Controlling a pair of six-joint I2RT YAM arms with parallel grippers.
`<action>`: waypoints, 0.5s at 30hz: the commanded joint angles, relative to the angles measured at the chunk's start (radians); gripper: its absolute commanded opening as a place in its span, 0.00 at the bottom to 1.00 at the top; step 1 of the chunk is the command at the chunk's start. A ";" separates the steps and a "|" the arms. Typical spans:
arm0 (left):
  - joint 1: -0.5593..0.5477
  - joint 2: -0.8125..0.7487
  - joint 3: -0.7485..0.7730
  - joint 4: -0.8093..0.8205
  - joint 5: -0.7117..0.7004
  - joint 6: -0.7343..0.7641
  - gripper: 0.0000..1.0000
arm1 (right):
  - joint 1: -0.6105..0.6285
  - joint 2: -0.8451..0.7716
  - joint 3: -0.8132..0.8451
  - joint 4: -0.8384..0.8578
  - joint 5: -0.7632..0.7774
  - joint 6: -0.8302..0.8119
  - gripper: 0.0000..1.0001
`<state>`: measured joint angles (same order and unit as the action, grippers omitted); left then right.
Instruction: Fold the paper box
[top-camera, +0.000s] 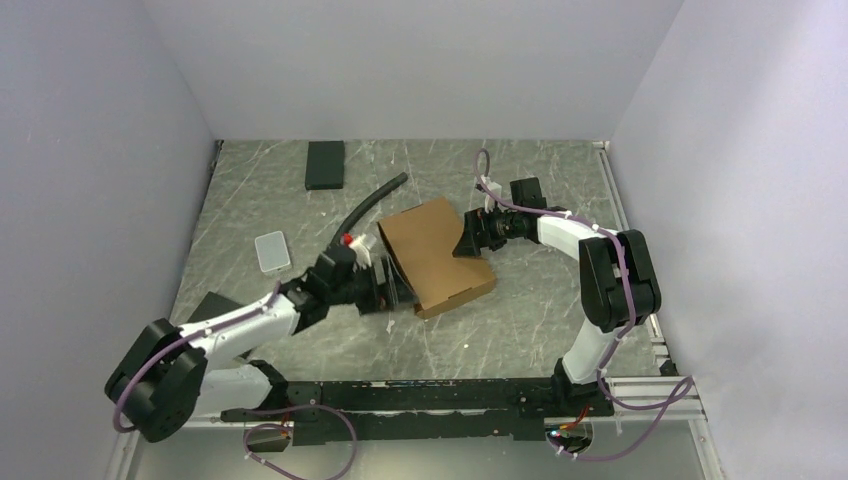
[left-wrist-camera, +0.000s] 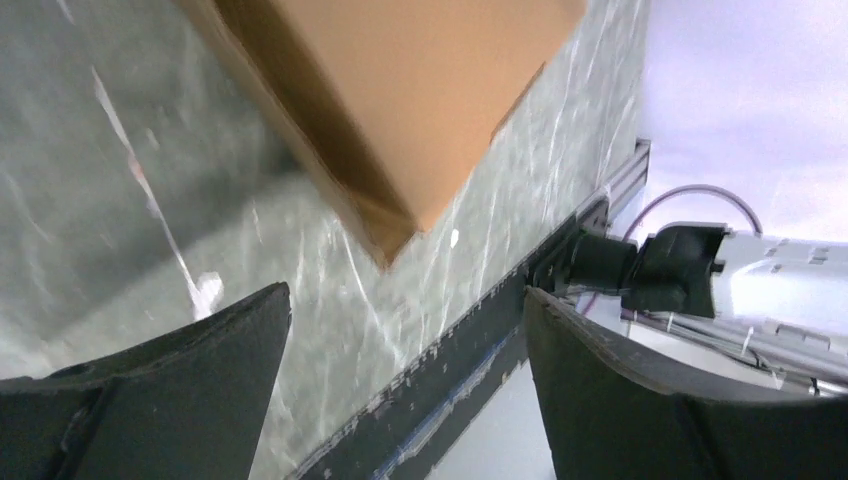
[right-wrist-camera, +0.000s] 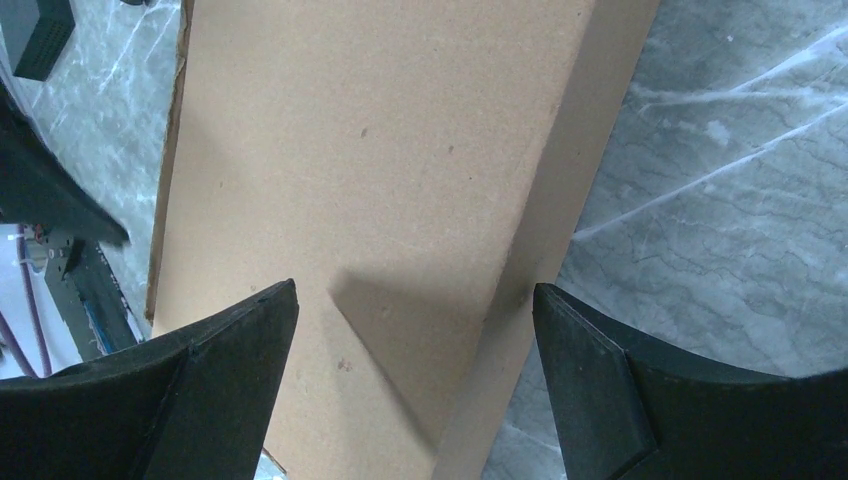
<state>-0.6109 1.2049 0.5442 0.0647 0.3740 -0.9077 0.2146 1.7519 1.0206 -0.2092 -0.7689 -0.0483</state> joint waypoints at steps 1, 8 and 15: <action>-0.147 -0.072 -0.087 0.040 -0.169 -0.217 0.92 | -0.004 -0.032 0.027 0.012 -0.020 -0.001 0.91; -0.204 -0.022 -0.089 0.071 -0.254 -0.305 0.96 | -0.004 -0.022 0.024 0.011 -0.022 0.000 0.91; -0.205 0.161 -0.021 0.212 -0.181 -0.310 0.91 | -0.004 -0.007 0.023 0.008 -0.025 -0.003 0.89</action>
<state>-0.8108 1.2968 0.4625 0.1532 0.1646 -1.1843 0.2146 1.7519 1.0206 -0.2092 -0.7689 -0.0486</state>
